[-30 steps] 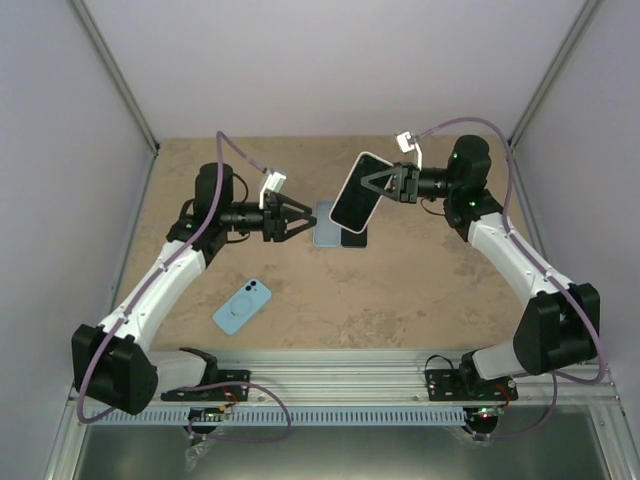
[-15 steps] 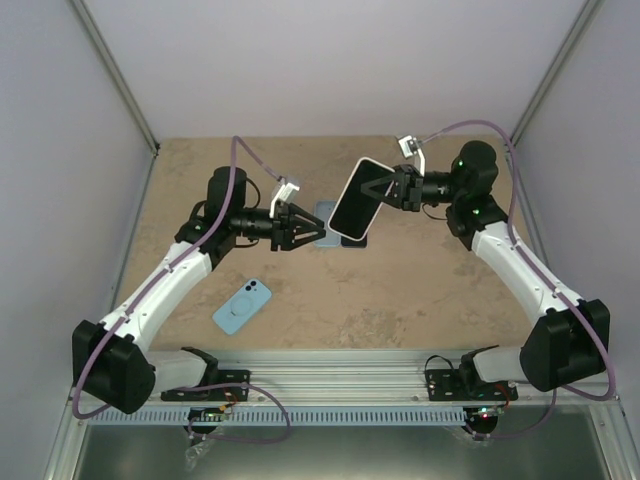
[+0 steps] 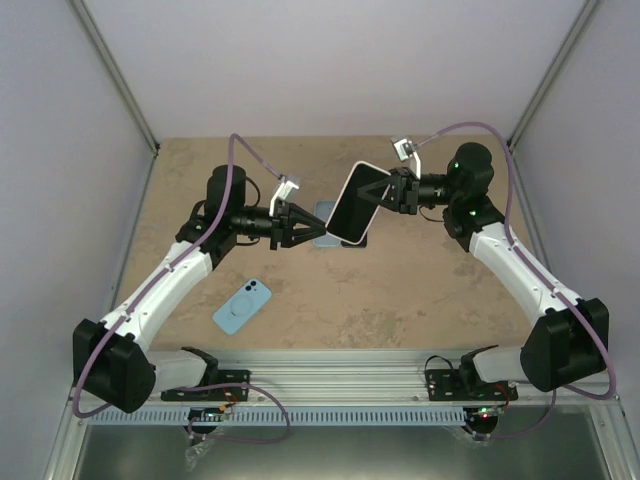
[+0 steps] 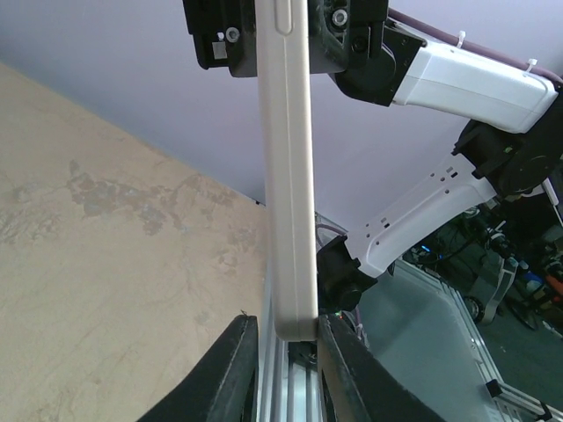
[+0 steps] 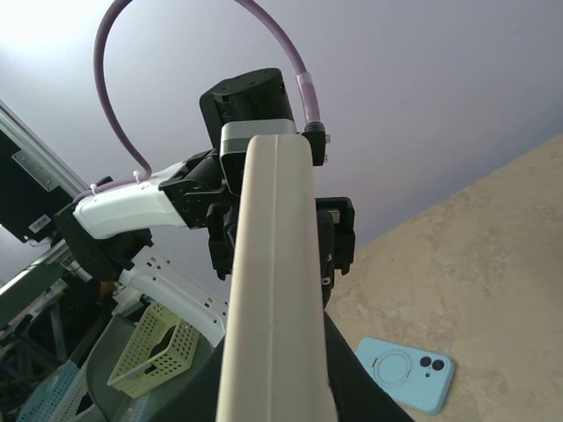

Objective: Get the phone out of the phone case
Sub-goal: Remove the phone case from the phone.

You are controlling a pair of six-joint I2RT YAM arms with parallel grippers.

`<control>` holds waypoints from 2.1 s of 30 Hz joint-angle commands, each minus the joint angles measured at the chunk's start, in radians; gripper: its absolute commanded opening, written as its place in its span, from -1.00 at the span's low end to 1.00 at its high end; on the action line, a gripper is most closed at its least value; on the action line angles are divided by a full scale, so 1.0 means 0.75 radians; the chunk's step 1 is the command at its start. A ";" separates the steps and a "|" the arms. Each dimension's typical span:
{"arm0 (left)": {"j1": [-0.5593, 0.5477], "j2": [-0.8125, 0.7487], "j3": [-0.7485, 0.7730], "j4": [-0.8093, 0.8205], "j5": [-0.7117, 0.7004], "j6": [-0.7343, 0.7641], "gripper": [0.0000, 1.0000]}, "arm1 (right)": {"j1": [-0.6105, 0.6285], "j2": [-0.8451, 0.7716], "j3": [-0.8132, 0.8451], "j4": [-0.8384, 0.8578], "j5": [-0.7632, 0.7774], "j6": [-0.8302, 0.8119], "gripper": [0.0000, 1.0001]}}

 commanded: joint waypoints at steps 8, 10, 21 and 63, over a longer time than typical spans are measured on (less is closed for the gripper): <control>-0.004 0.021 -0.015 0.004 -0.083 0.037 -0.68 | 0.010 -0.025 0.000 0.211 -0.092 0.120 -0.99; -0.004 0.030 -0.014 0.004 -0.096 0.035 -0.69 | 0.010 -0.028 -0.007 0.221 -0.098 0.129 -0.99; 0.013 0.049 -0.044 0.034 -0.175 -0.009 -0.76 | 0.014 -0.054 -0.038 0.307 -0.132 0.196 -0.99; 0.035 0.122 -0.003 0.070 -0.307 -0.097 -0.76 | 0.180 -0.008 -0.081 0.380 -0.201 0.230 -0.99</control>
